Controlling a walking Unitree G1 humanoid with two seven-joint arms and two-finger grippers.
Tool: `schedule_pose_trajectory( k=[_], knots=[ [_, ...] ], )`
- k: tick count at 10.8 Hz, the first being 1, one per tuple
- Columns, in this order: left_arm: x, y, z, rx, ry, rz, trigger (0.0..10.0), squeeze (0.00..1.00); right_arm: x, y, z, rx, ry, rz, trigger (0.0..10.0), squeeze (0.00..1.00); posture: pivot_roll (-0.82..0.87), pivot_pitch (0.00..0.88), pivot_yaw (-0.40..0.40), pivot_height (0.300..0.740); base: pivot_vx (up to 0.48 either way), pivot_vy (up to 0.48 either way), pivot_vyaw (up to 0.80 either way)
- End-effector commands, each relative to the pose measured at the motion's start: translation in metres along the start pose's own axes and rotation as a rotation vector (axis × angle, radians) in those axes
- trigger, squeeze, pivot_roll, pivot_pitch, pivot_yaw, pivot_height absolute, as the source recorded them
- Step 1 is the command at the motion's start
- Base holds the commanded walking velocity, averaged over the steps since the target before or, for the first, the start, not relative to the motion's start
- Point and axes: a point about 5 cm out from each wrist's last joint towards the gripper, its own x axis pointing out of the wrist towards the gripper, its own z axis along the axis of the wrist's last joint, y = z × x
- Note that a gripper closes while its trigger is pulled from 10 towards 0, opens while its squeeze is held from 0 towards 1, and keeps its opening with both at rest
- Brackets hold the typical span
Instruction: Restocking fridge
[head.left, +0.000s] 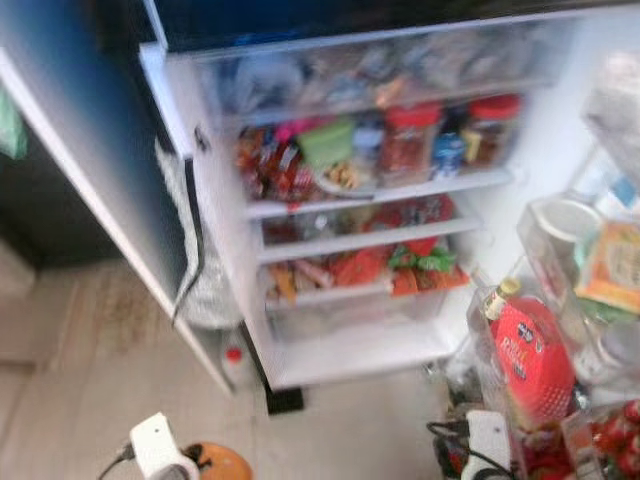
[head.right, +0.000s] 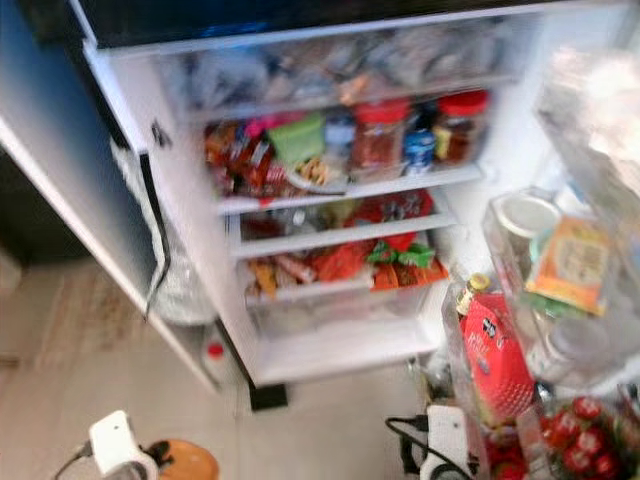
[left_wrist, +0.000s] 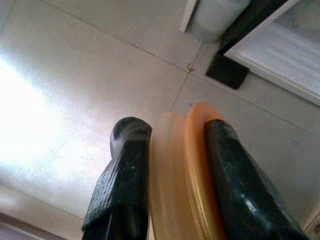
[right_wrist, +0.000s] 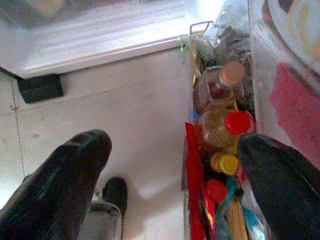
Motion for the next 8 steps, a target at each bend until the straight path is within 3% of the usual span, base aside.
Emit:
schedule_pose_trajectory(
  k=[1, 8],
  knots=[
    [-0.0017, 0.0023, -0.0130, -0.007, 0.049, 0.008, 10.0, 0.00, -0.0005, 0.0030, -0.0039, -0.005, 0.017, 0.009, 10.0, 0.00, -0.11, 0.067, 0.043, 0.740, 0.000, 0.000, 0.00],
    [-0.0016, 0.0015, -0.0129, 0.003, 0.051, 0.002, 10.0, 0.00, -0.0004, 0.0019, -0.0040, -0.009, 0.023, -0.009, 10.0, 0.00, -0.11, 0.076, 0.042, 0.740, 0.000, 0.000, 0.00]
  ],
)
